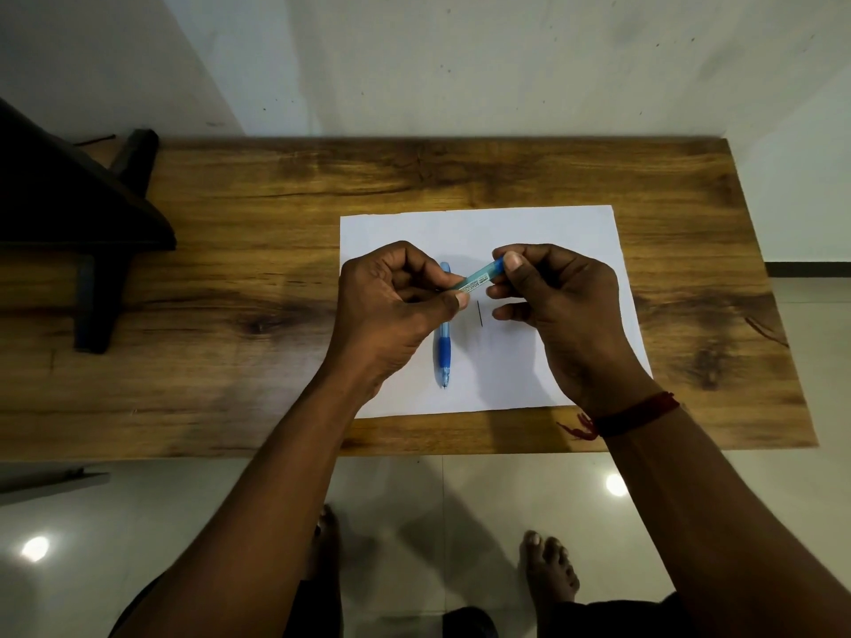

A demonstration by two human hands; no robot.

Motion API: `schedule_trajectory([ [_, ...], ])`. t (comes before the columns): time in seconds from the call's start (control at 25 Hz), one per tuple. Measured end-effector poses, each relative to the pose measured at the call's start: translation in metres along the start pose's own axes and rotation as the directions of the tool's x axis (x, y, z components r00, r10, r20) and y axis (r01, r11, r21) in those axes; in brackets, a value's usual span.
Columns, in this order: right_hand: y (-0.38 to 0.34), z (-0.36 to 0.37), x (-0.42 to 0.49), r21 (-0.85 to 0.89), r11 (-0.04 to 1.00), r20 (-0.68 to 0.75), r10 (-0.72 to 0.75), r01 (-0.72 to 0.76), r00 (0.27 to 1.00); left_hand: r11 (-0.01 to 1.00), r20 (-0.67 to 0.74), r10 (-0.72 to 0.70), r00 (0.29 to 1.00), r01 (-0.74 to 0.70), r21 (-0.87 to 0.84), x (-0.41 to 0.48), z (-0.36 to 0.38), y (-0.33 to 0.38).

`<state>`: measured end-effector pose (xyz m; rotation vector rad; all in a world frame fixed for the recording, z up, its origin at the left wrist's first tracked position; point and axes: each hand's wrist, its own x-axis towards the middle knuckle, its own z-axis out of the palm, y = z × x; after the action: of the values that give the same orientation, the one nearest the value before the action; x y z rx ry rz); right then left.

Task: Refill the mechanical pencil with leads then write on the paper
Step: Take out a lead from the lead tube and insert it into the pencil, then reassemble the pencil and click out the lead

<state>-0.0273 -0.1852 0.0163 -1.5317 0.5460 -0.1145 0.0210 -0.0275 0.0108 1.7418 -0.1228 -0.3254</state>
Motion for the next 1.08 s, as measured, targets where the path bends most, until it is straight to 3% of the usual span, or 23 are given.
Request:
schedule_trajectory([
  [0.16, -0.008, 0.004, -0.005, 0.021, 0.999, -0.057, -0.037, 0.039, 0.998, 1.0, -0.019, 0.002, 1.0, -0.001, 0.022, -0.001, 0.004, 0.003],
  [0.28, -0.009, 0.011, -0.012, -0.067, 0.994, -0.073, -0.087, 0.082, 0.994, 0.992, -0.058, 0.051, 0.997, -0.044, 0.116, -0.007, 0.011, 0.006],
  [0.48, -0.009, 0.003, -0.012, -0.184, 0.979, -0.118, -0.116, 0.093, 0.986, 0.981, 0.019, 0.075, 0.997, -0.077, 0.18, -0.013, 0.015, 0.011],
  [0.56, -0.011, -0.009, -0.007, -0.193, 0.979, -0.181, -0.098, 0.063, 0.979, 0.983, -0.094, 0.024, 0.995, -0.006, 0.181, -0.007, 0.006, 0.012],
  [0.68, -0.012, -0.025, -0.004, -0.255, 0.967, -0.218, -0.072, 0.015, 0.973, 0.975, -0.276, -0.202, 0.939, 0.221, 0.037, 0.003, -0.012, 0.008],
  [0.84, -0.007, -0.03, -0.006, -0.569, 0.816, -0.146, -0.221, 0.101, 0.964, 0.911, -0.295, -0.357, 0.886, 0.401, 0.1, 0.007, -0.026, 0.0],
  [0.96, -0.002, -0.028, -0.008, -0.729, 0.668, -0.068, -0.288, 0.15, 0.955, 0.899, -0.227, -0.347, 0.91, 0.391, 0.196, 0.004, -0.025, -0.001],
  [1.08, 0.002, -0.024, -0.007, -0.762, 0.625, -0.052, -0.322, 0.171, 0.945, 0.893, -0.153, -0.323, 0.934, 0.354, 0.276, 0.001, -0.021, 0.0],
])
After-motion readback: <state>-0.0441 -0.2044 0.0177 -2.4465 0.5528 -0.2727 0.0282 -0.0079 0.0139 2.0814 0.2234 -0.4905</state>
